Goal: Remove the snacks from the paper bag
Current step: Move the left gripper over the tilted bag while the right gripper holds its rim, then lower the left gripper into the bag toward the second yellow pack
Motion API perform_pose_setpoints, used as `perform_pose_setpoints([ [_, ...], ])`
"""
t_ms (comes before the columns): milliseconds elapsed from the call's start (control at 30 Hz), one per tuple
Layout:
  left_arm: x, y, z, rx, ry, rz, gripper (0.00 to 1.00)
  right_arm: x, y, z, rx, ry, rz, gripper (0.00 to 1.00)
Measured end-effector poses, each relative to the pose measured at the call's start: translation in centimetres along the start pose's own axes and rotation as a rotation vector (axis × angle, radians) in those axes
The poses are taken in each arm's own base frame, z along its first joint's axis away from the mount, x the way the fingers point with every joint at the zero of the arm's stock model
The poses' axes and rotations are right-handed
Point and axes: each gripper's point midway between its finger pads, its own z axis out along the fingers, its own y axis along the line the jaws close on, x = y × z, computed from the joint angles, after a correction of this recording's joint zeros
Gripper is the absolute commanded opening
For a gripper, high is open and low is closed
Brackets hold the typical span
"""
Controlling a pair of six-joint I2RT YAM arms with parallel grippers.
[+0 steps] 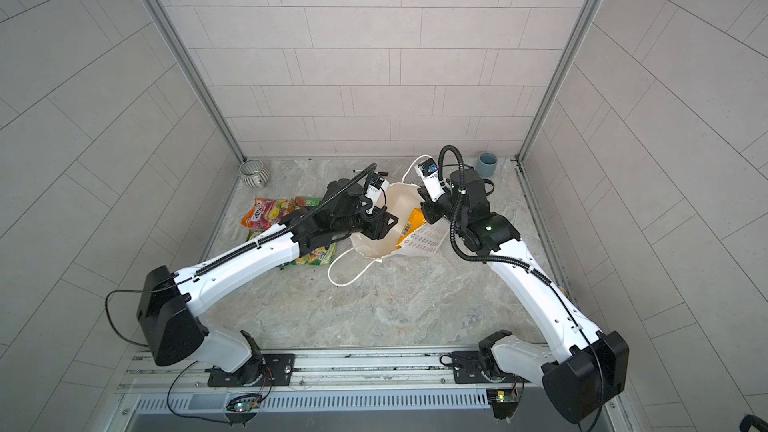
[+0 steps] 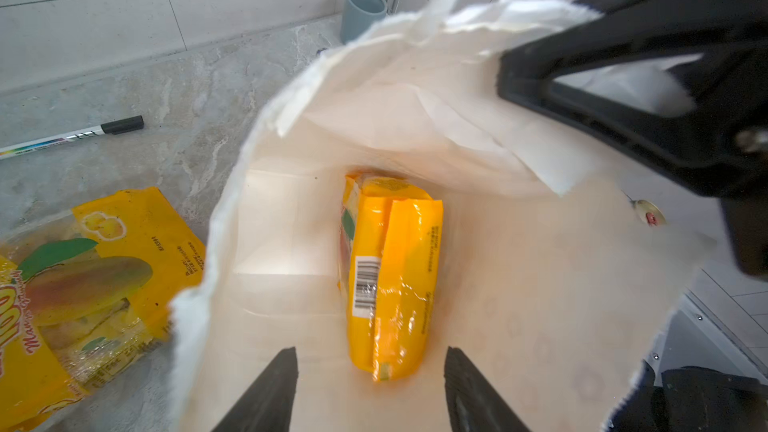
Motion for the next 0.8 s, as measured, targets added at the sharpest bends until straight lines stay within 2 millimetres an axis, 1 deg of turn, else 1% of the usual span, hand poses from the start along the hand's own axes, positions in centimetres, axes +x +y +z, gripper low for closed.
perform_pose_setpoints([
  [133,1.3,-0.5,1.4,0.008,0.042,0.007,0.61,0.5,-0.2,0.3,0.018,-0.001,0.027,0.00],
  [233,2.0,-0.9,2.0,0.013,0.062,0.013,0.61,0.8,-0.3,0.5,0.022,-0.004,0.045,0.00],
  [400,1.8,-0.9,1.8,0.004,0.056,0.021,0.61,0.6,-0.1,0.7,0.020,-0.017,0.057,0.00],
  [500,1.2,-0.8,1.1,-0.013,0.035,0.034,0.62,0.8,-0.7,1.3,0.045,-0.005,0.058,0.00],
  [633,-0.8,-1.0,-0.5,-0.024,-0.014,0.050,0.62,1.2,-1.6,2.0,0.076,0.016,0.064,0.00],
  [733,-2.5,-1.5,-1.8,-0.020,-0.065,0.058,0.62,0.6,-2.2,1.8,0.097,0.008,0.062,0.00],
  [800,-3.1,-1.7,-2.8,-0.015,-0.089,0.062,0.62,0.1,-2.9,1.7,0.114,0.002,0.063,0.00],
])
